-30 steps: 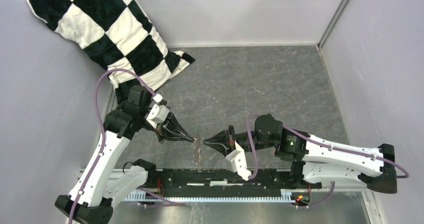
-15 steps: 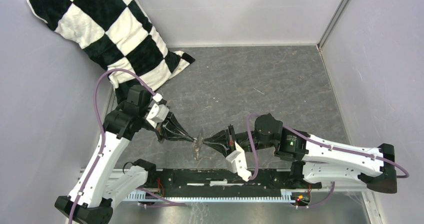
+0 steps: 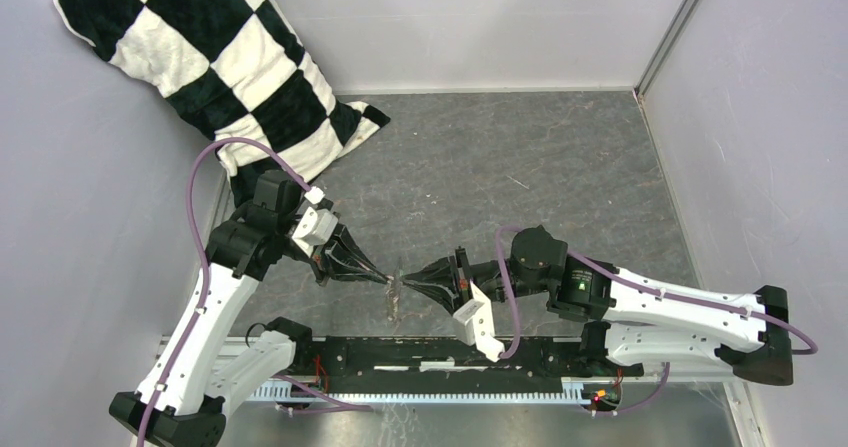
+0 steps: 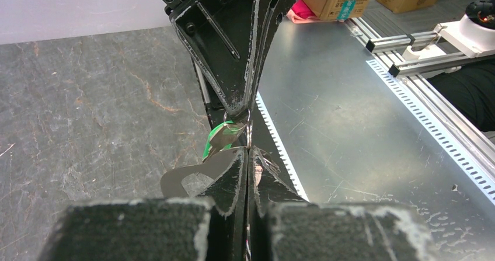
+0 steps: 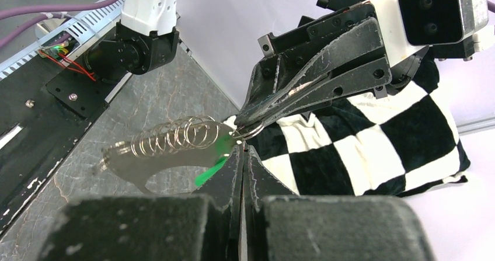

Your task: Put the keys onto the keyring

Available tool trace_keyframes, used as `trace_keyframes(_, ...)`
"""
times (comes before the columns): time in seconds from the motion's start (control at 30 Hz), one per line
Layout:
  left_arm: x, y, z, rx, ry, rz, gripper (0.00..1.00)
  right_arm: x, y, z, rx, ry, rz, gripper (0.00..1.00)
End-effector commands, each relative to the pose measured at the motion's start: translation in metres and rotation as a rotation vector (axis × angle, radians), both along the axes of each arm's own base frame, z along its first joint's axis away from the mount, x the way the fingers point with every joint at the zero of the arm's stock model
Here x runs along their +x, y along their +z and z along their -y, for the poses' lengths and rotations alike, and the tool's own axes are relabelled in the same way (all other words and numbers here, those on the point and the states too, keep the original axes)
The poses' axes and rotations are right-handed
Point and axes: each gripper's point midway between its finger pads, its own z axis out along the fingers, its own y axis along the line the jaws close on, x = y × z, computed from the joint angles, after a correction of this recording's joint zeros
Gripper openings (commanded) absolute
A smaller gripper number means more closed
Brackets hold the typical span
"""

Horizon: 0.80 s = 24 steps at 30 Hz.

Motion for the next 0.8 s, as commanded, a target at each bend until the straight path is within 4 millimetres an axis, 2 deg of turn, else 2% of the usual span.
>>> trace_keyframes(0.0,-0.013,0.020,-0.002,-0.070,-0.065,0.008,0.02,-0.005,0.032,-0.004,0.081,0.028,0.037,0.01)
trace_keyframes(0.3,-0.014,0.021,-0.002,-0.072,-0.065,0.012,0.02,-0.003,0.029,-0.006,0.069,0.021,0.039,0.01)
trace_keyframes(0.77,-0.012,0.022,-0.002,-0.067,-0.058,0.024,0.02,-0.008,0.042,-0.001,0.111,0.036,0.035,0.01)
